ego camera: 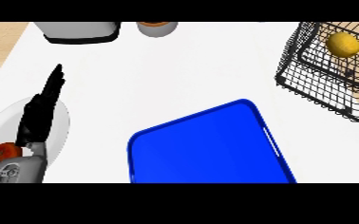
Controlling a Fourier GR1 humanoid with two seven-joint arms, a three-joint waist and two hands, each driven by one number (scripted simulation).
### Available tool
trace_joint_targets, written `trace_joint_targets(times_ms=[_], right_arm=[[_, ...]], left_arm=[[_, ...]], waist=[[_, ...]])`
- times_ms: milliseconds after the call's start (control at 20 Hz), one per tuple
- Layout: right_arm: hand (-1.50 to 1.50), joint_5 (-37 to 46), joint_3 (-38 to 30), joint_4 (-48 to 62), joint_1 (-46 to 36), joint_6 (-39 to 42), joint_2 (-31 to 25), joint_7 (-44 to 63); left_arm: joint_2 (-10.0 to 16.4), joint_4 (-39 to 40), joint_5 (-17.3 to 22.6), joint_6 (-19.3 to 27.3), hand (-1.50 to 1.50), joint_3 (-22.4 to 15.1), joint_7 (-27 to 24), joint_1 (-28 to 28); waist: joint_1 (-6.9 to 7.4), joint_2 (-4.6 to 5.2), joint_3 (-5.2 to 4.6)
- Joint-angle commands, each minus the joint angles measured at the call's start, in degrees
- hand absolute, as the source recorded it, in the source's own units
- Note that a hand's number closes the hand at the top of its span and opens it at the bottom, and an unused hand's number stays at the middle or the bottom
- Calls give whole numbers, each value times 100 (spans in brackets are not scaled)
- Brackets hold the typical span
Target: Pick the lemon from the tray and place it in the tiered basket
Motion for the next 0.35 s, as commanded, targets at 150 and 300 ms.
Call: trace_joint_targets(times_ms=[150, 300], right_arm=[[-150, -1343, -1400, -1873, 1949, 783, 285, -373], [-150, -1968, -2049, -2315, 2555, 1086, 527, -702]], left_arm=[[-11, -7, -63, 27, 0, 50, -79, 135], [-247, -147, -210, 191, 0, -149, 13, 74]], waist=[[-45, 11, 7], [-41, 14, 9]])
